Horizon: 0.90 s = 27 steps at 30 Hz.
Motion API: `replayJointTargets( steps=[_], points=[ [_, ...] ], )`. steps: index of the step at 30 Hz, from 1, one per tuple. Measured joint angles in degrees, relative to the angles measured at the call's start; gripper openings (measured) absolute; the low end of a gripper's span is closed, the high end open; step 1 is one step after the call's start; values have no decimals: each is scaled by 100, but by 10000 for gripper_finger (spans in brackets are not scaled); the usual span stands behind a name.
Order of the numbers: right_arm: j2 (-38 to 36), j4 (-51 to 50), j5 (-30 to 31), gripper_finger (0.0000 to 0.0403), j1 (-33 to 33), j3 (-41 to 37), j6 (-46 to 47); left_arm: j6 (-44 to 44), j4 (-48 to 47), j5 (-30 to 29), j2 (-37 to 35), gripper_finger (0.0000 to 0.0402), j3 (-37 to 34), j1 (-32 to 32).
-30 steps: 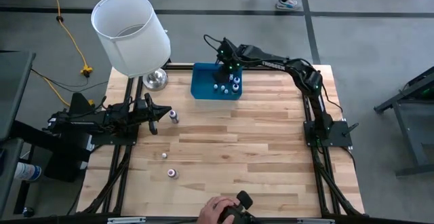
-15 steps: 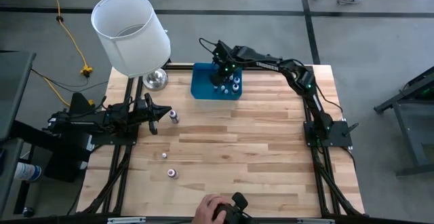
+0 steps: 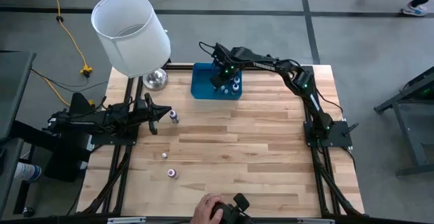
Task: Pick & Place food coloring
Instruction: Put the small black food coloring bottle into the blue bin
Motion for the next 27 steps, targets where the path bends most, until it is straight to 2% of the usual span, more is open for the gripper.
replayJointTargets(
  steps=[10, 16, 27],
  points=[
    [21, 6, 124, 71, 14, 0, 8, 0, 0, 2, 0, 0, 2, 1],
    [160, 79, -94, 71, 60, -2, 174, 0, 0, 0, 2, 0, 1, -1],
    [262, 169, -25, 71, 84, -4, 179, 0, 0, 11, 0, 0, -1, -2]
  ],
)
